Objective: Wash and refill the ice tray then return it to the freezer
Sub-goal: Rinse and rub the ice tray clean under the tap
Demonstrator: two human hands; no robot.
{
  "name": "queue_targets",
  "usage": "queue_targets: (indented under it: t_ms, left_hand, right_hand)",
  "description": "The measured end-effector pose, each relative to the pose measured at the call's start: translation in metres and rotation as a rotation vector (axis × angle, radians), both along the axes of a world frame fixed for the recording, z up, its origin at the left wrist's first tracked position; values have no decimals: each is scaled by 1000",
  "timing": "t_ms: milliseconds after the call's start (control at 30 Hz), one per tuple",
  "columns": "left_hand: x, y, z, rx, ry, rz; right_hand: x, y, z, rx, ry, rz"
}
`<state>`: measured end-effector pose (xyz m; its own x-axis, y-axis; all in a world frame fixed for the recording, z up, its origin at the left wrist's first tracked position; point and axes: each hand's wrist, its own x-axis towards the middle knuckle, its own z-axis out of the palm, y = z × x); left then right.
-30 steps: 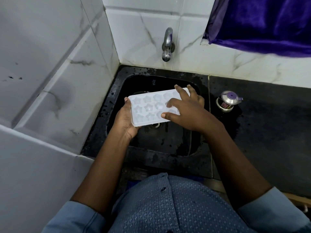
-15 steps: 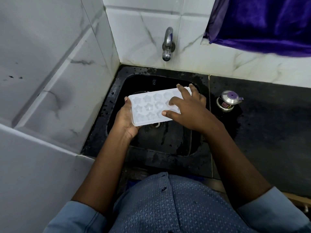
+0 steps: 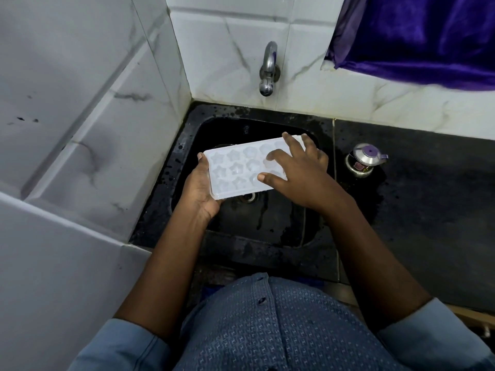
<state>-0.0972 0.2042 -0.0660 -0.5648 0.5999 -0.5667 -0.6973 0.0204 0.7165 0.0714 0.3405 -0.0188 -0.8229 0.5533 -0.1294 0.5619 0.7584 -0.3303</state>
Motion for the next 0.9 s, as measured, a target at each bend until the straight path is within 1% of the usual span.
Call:
queue_targets:
  t_ms: [200, 333, 567, 767, 900]
  left_hand:
    - [3, -1, -1, -4, -9, 0]
    - [2, -1, -4, 2, -16, -6]
    - [5, -5, -4, 21, -27, -17]
    - [7, -5, -2, 29, -37, -37]
    - [8, -5, 1, 29, -45, -31]
  right_hand:
    - [-5, -11, 2, -8, 45, 35]
    - [-10, -17, 1, 9, 14, 90]
    - [-10, -18, -1, 27, -22, 64]
    - [-12, -27, 1, 29, -38, 106]
    - [-11, -25, 4, 52, -40, 70]
